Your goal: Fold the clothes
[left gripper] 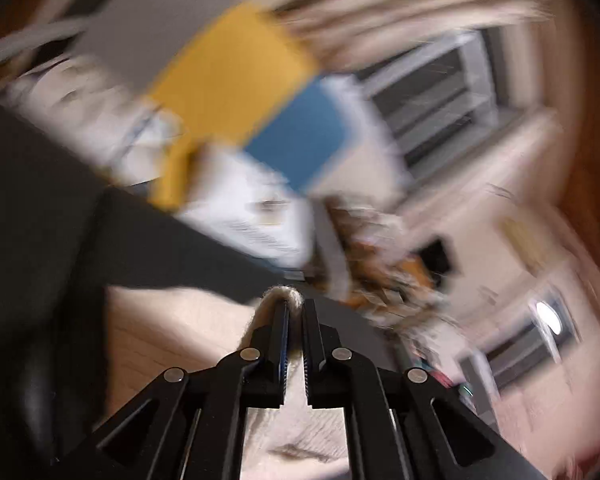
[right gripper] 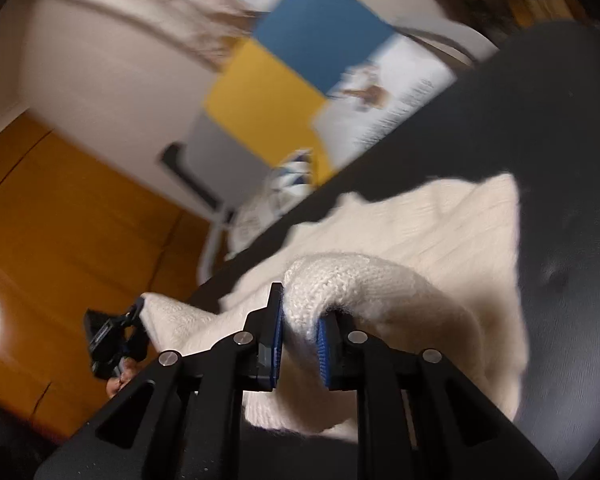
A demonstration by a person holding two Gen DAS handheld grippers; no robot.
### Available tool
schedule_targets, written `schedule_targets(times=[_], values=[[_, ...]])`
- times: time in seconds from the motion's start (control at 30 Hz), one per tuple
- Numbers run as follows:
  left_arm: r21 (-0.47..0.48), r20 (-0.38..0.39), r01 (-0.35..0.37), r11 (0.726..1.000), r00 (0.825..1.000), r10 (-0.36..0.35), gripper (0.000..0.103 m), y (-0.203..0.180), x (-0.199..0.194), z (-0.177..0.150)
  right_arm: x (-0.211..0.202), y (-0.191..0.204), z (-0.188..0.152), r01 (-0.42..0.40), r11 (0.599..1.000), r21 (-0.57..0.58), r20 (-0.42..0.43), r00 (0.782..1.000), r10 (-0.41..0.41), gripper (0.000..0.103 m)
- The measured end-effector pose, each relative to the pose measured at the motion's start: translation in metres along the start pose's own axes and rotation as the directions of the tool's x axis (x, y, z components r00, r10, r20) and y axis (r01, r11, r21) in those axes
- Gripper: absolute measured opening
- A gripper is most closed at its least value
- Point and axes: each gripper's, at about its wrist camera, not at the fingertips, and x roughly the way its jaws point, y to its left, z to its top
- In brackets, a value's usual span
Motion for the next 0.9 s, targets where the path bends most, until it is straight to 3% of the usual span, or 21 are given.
schedule_targets(times=[0.1,0.17,0.23,0.33,0.37,0.47,0.6,0.7,0.8,0.9], values=[[-0.121,-0.096,-0.092,0.988,0.992,0.081,0.011,0.035,0.036,0.002,0.025,-0.027,0.012,0.044,0.996,0.075,-0.049,0.998,-0.04,0.028],[-0.189,-0.14,-0.138,0.972,0.984,0.112,0.016,0.055,0.048,-0.001,0.037,-0.043,0.016,0.071,0.991,0.115,-0.073,0.995,-0.063,0.04],[-0.221,-0.116,-0.12,0.968,0.989,0.096,0.017,0.065,0.041,-0.006,0.036,-0.042,0.013,0.069,0.993,0.095,-0.085,0.994,-0.061,0.041],[-0.257,-0.038,-0.079,0.963,0.997,0.071,0.018,0.075,0.018,-0.012,0.025,-0.03,0.002,0.042,0.999,0.021,-0.095,0.995,-0.04,0.065],[-0.27,-0.011,-0.068,0.96,0.998,0.068,0.018,0.078,0.01,-0.014,0.022,-0.026,-0.001,0.033,0.999,-0.003,-0.099,0.995,-0.033,0.067],[-0.312,0.012,-0.062,0.948,0.997,0.07,0.019,0.092,-0.002,-0.022,0.011,-0.014,-0.012,0.005,0.997,-0.077,-0.11,0.994,-0.013,0.07],[-0.334,-0.034,-0.093,0.938,0.996,0.086,0.019,0.104,0.003,-0.037,-0.003,0.002,-0.025,-0.034,0.984,-0.173,-0.128,0.992,0.012,0.07],[-0.292,-0.102,-0.131,0.947,0.989,0.105,0.018,0.102,0.013,-0.05,0.015,0.006,-0.034,0.047,0.967,-0.252,-0.162,0.983,-0.091,0.07],[-0.231,-0.141,-0.151,0.961,0.983,0.12,0.017,0.097,0.011,-0.062,0.039,-0.016,-0.04,0.071,0.977,-0.2,-0.212,0.971,-0.113,0.071],[-0.192,-0.178,-0.159,0.968,0.976,0.125,0.012,0.097,0.001,-0.075,0.033,-0.031,-0.049,0.0,0.989,-0.146,-0.176,0.984,-0.026,0.072]])
